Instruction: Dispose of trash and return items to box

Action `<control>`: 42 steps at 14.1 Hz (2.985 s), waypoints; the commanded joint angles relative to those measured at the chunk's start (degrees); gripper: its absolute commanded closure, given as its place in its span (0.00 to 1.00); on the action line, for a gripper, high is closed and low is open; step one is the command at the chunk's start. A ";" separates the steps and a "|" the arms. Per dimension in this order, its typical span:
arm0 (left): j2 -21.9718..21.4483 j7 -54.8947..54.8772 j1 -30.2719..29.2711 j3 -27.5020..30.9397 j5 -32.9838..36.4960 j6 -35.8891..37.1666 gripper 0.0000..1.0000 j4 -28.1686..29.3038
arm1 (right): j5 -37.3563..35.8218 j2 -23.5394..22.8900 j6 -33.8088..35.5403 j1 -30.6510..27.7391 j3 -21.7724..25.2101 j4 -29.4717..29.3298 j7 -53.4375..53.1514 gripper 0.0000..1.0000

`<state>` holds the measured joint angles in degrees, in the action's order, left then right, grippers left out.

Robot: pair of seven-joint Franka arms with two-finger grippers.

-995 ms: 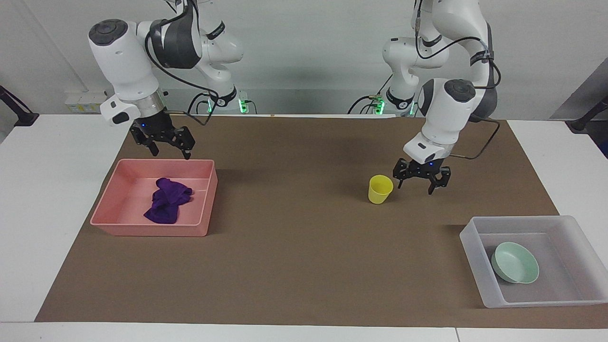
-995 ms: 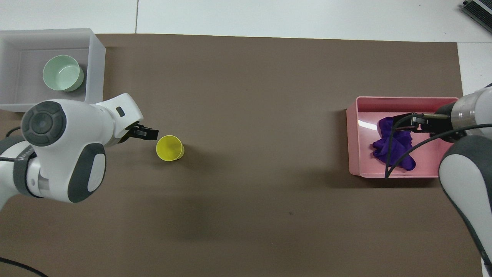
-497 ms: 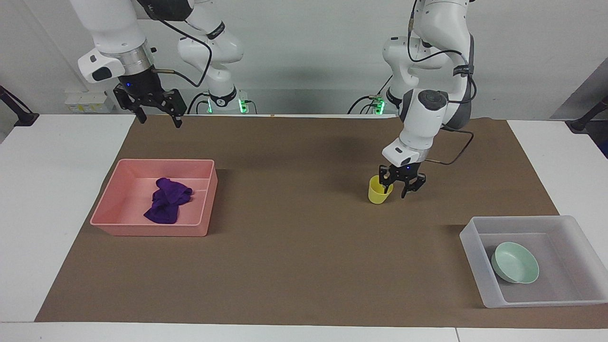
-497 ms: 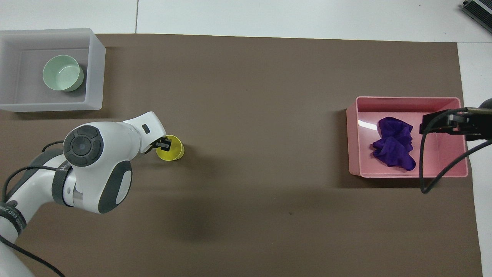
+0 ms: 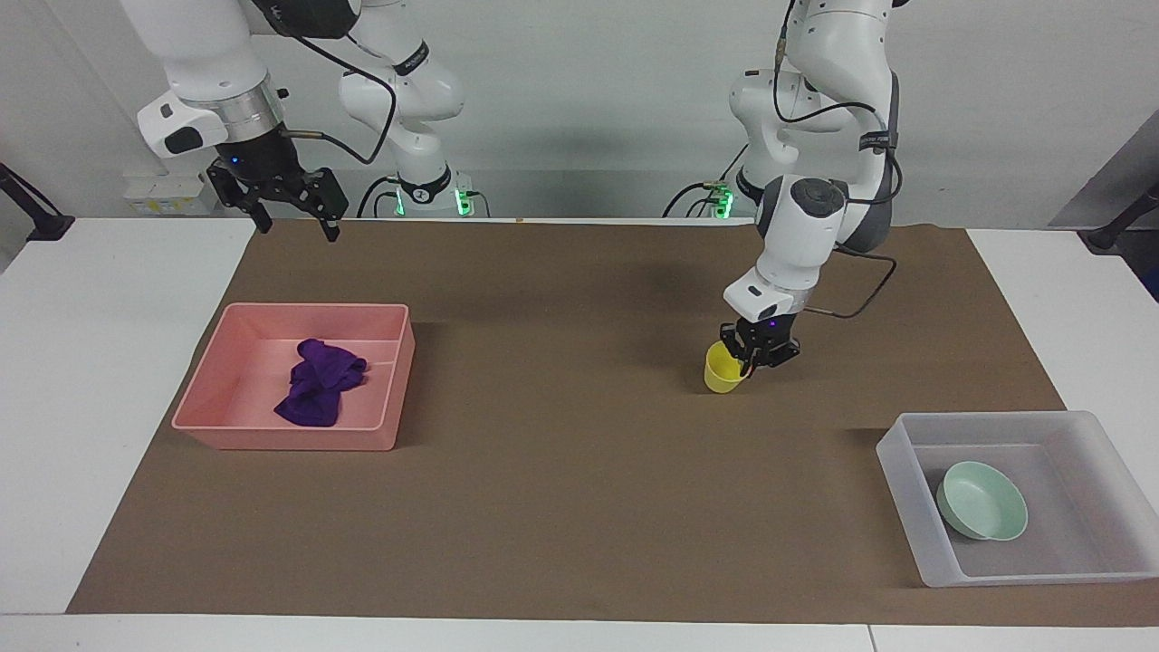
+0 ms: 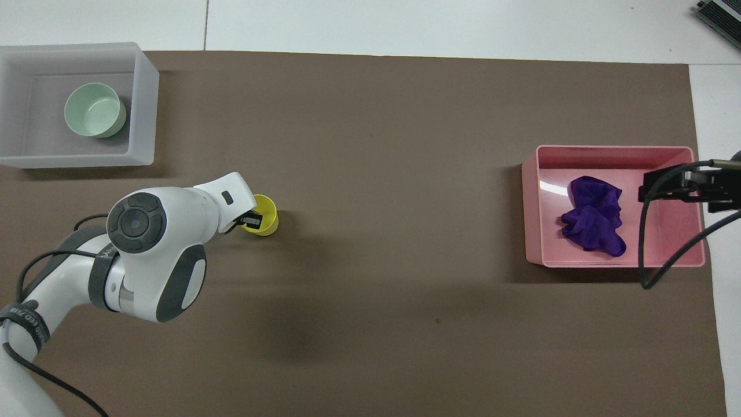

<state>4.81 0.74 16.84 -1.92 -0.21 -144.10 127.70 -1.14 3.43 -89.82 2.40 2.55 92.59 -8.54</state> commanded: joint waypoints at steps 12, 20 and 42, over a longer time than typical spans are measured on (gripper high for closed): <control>10.20 -0.39 -20.09 0.34 0.30 5.83 1.00 -29.05 | 0.44 1.49 -0.53 -0.64 -0.18 2.77 1.59 0.00; 24.10 -0.74 -28.26 0.42 0.39 -0.11 1.00 -40.43 | 0.44 1.58 -0.53 -0.64 -0.18 2.77 1.59 0.00; 10.59 -16.91 -22.05 0.34 0.48 14.00 0.00 -30.60 | 0.44 1.93 -0.53 -0.72 -0.18 3.56 1.59 0.00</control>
<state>20.29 -15.48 -8.29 -2.27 -0.11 -132.80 92.81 -1.14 3.95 -89.82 2.40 2.55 94.47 -8.43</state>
